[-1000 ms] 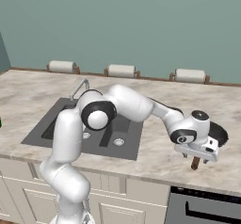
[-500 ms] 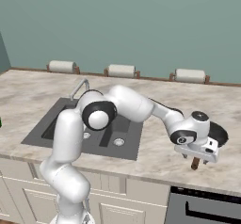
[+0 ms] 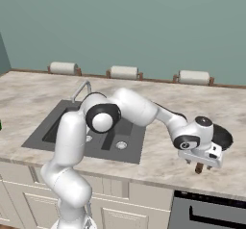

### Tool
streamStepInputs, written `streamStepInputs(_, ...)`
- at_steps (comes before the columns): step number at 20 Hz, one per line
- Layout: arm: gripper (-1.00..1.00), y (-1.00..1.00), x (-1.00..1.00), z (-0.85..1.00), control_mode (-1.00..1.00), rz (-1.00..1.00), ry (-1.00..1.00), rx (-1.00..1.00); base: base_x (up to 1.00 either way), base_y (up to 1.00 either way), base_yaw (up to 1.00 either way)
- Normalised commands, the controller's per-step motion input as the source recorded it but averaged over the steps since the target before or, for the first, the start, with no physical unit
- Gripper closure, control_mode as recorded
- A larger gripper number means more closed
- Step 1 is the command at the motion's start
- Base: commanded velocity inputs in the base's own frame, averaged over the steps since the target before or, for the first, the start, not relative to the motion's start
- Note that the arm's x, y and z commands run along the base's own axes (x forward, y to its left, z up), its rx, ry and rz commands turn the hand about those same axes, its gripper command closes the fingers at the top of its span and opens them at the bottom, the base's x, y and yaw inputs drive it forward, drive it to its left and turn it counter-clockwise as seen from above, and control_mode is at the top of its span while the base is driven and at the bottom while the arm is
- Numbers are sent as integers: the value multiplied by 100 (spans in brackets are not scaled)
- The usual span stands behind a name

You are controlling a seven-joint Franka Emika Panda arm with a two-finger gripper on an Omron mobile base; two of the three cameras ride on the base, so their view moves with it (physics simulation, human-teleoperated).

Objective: Place the pan in the left basin and the cup in the right basin of the sink.

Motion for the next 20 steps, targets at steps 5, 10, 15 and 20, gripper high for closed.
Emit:
streamStepInputs(5, -100, 0, 0, -3, -100, 0, 0, 0, 0, 0, 0)
streamStepInputs(10, 100, 0, 0, 0, -100, 0, 0, 0, 0, 0, 0)
streamStepInputs(15, 100, 0, 0, 0, -100, 0, 0, 0, 0, 0, 0)
streamStepInputs(20, 100, 0, 0, 0, -100, 0, 0, 0, 0, 0, 0)
